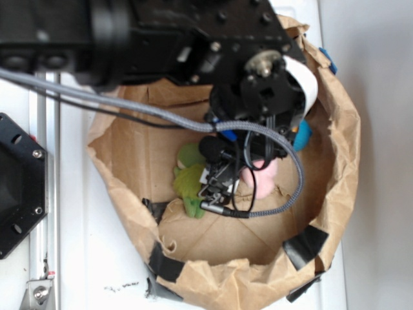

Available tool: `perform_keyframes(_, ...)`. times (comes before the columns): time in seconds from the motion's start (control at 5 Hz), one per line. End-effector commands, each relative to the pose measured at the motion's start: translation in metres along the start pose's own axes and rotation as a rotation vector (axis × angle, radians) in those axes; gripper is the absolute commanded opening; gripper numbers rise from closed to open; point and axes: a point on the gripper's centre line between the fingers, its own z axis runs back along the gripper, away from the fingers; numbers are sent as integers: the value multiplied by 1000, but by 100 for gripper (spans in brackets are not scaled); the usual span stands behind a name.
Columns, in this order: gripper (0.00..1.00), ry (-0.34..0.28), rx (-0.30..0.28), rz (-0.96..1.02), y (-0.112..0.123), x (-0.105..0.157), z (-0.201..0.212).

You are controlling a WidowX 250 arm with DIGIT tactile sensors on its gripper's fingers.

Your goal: Grab the pink bunny.

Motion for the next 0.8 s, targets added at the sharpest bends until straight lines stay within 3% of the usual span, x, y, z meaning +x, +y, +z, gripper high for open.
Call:
perform_keyframes(0.0, 0, -34, 104, 345, -12, -16, 63)
perform_keyframes(0.2, 0, -48, 151, 406, -20, -25, 75)
perform_keyframes(0.6, 0, -72, 184, 444, -18, -23, 77)
